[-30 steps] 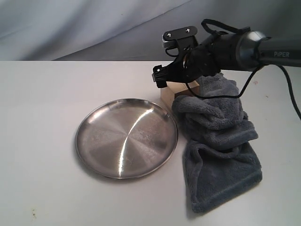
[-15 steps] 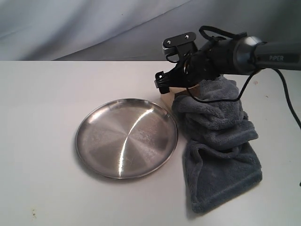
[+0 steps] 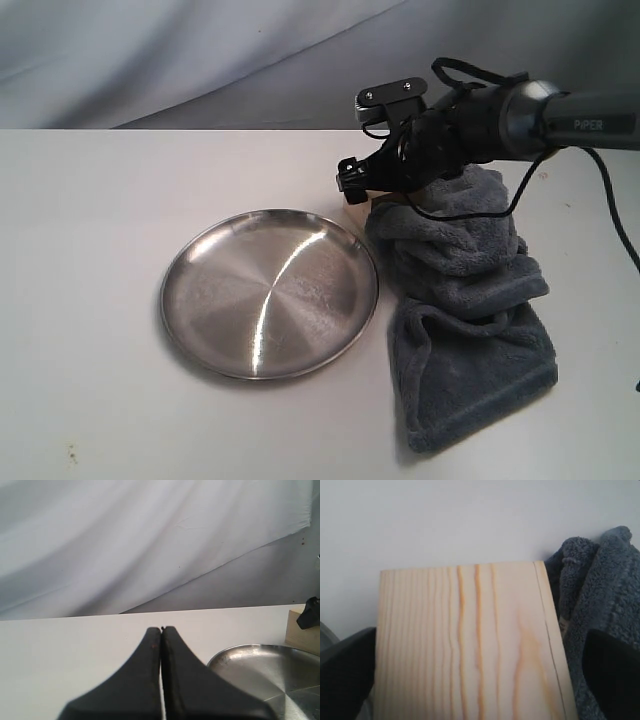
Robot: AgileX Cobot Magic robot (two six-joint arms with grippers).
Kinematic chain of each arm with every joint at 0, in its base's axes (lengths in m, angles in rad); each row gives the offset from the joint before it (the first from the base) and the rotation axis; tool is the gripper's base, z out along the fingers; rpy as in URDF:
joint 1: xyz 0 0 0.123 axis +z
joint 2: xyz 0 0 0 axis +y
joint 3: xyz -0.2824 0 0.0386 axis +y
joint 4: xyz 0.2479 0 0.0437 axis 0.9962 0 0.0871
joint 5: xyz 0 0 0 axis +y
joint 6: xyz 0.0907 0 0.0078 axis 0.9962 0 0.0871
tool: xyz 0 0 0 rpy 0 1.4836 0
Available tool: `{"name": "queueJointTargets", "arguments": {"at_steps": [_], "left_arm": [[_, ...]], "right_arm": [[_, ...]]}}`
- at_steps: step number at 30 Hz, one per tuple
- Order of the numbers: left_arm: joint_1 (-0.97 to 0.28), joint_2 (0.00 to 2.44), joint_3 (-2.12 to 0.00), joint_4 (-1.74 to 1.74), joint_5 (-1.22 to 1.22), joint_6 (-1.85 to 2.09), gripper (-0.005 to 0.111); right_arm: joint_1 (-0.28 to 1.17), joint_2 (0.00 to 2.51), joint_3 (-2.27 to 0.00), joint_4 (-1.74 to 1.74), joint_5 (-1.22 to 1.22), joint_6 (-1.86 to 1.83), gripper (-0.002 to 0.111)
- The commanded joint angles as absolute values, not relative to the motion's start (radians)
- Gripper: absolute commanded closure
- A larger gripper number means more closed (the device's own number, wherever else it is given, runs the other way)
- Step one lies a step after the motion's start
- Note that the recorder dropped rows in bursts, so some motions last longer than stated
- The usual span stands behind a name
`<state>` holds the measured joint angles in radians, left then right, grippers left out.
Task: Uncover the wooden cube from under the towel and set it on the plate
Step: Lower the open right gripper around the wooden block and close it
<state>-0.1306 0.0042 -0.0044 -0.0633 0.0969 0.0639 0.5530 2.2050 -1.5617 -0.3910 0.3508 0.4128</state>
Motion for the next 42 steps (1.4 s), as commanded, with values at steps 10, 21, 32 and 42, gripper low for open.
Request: {"name": "queueJointTargets", "arguments": {"at_steps": [10, 21, 32, 42], "left_arm": [[-0.128, 0.000, 0.000, -0.066, 0.086, 0.062, 0.107], [-0.128, 0.000, 0.000, -0.066, 0.086, 0.062, 0.107], [-0.128, 0.000, 0.000, -0.066, 0.086, 0.062, 0.107], [-0.128, 0.000, 0.000, -0.066, 0.086, 0.062, 0.107]], "right_arm": [[0.562, 2.205, -1.561, -0.194, 0.397, 0.190, 0.003], [0.562, 2.199, -1.561, -0.200, 0.393, 0.188, 0.026], [0.562, 2.191, -1.561, -0.204, 0.393, 0.188, 0.037], [0.562, 2.179, -1.561, -0.204, 0.400, 0.188, 0.043]]}}
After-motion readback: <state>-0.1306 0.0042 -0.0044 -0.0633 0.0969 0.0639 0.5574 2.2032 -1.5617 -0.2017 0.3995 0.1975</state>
